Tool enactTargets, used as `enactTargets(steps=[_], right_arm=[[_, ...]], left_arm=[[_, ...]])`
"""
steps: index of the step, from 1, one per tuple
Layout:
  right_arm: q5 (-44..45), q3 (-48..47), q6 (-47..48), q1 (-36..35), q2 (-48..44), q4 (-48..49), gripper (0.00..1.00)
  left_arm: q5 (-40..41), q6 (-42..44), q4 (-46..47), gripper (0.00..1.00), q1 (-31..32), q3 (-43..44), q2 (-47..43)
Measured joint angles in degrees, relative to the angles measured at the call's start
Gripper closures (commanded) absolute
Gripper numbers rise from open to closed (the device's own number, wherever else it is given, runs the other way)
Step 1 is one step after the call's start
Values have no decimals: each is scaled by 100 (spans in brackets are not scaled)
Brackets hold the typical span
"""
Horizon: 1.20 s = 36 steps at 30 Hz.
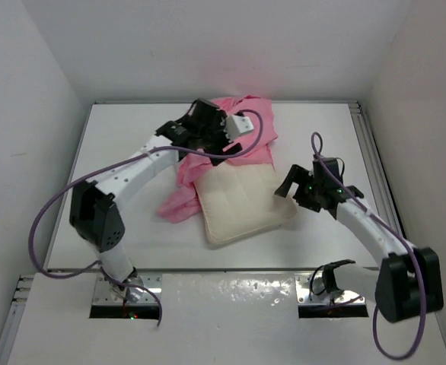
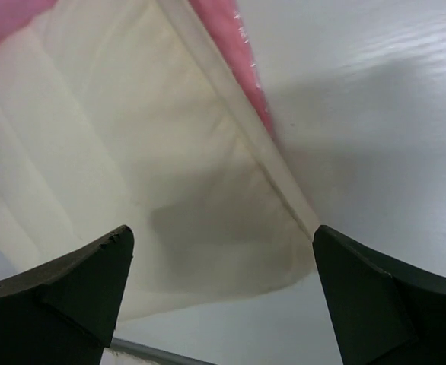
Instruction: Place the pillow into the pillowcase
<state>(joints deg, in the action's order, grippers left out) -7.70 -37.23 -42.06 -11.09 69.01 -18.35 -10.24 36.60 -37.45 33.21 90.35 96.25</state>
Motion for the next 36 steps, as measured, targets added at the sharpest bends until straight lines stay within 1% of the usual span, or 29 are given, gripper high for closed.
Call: enactTargets(steps=[3, 5, 7, 10, 11, 13, 14, 15, 18, 20, 25, 28, 29, 31, 32, 33, 34, 36], right_arm=[[310, 439, -468, 68, -1093, -98, 1], [468, 675, -852, 94, -1742, -101, 1], [542, 955, -1270, 59, -2190, -92, 1], [625, 1563, -2085, -223, -2771, -120, 1], [632, 1764, -2339, -337, -2889, -105, 1], [627, 2188, -2927, -592, -3071, -66, 1], [627, 2378, -3187, -719, -3106, 28, 1], [629, 2599, -3462, -857, -3110, 254, 1], [638, 3108, -4129, -1248, -2903, 1016, 1], [643, 3171, -4441, -1493, -2439, 1563, 1], [752, 3136, -4693, -1867, -966, 3368, 1], [732, 3101, -4758, -1862, 9, 4708, 15], [713, 3099, -4765, -1834, 420, 5257, 33], [654, 3071, -4769, -1768, 955, 5934, 58], [597, 3034, -4750, -1707, 1202, 6218, 82], [535, 2966, -4767, -1635, 1410, 6470, 94], [487, 2861, -4712, -1567, 1543, 6616, 100], [450, 2634, -4601, -1451, 1650, 6717, 100]], left_arm=[[592, 46, 540, 26, 315, 216, 732], [914, 92, 765, 26, 407, 195, 1145], [1196, 133, 949, 27, 424, 109, 1488], [1486, 133, 1121, 50, 424, 70, 1821], [1537, 87, 1182, 67, 424, 74, 1856], [1554, 2, 1207, 83, 428, 140, 1864], [1543, -28, 1198, 94, 433, 203, 1864], [1513, -87, 1196, 99, 435, 280, 1867], [1388, -199, 1174, 100, 455, 498, 1867], [1287, -262, 1108, 100, 485, 616, 1867], [916, -415, 697, 100, 616, 944, 1867], [667, -514, 481, 100, 669, 1169, 1867], [603, -540, 415, 100, 684, 1237, 1864], [516, -564, 339, 100, 684, 1305, 1862], [483, -566, 286, 100, 684, 1329, 1860], [457, -566, 236, 100, 684, 1338, 1849], [444, -566, 177, 100, 684, 1338, 1825], [450, -562, 76, 100, 684, 1338, 1770]])
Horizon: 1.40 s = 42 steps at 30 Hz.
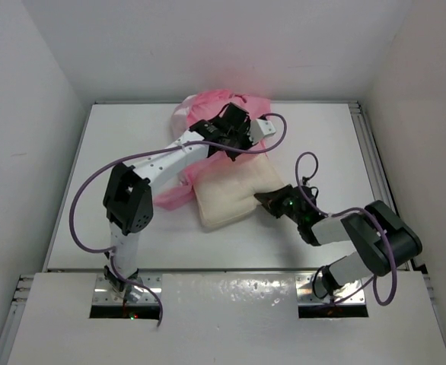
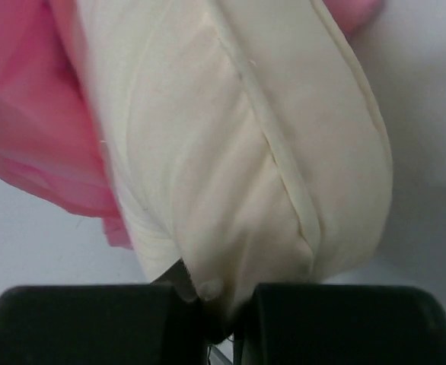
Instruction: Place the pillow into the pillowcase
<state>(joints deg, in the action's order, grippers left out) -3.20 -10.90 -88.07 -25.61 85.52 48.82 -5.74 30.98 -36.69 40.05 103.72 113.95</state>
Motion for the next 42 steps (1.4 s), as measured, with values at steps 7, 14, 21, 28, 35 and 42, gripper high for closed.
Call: enactTargets(steps=[7, 14, 21, 28, 35, 42], right_arm=[[-48, -435, 413, 564, -503, 0, 100], [-98, -1305, 892, 817, -1386, -192, 100], [-267, -3123, 2181, 645, -1904, -1054, 100], [-269, -3630, 3029, 203, -1921, -1263, 100], [74, -3709, 3324, -101, -1121, -1593, 100], [651, -3707, 3582, -273, -409, -2337, 100]], left_arm=[[35, -4, -186, 100, -74, 42, -411], [-245, -197, -883, 100, -94, 1552, -437], [-693, -675, -1456, 100, -120, 3456, -289], [-1156, -905, -1703, 100, -111, 3683, -328], [-1401, -953, -2181, 100, -151, 3794, -175], [-1325, -984, -2411, 100, -254, 3877, -173]])
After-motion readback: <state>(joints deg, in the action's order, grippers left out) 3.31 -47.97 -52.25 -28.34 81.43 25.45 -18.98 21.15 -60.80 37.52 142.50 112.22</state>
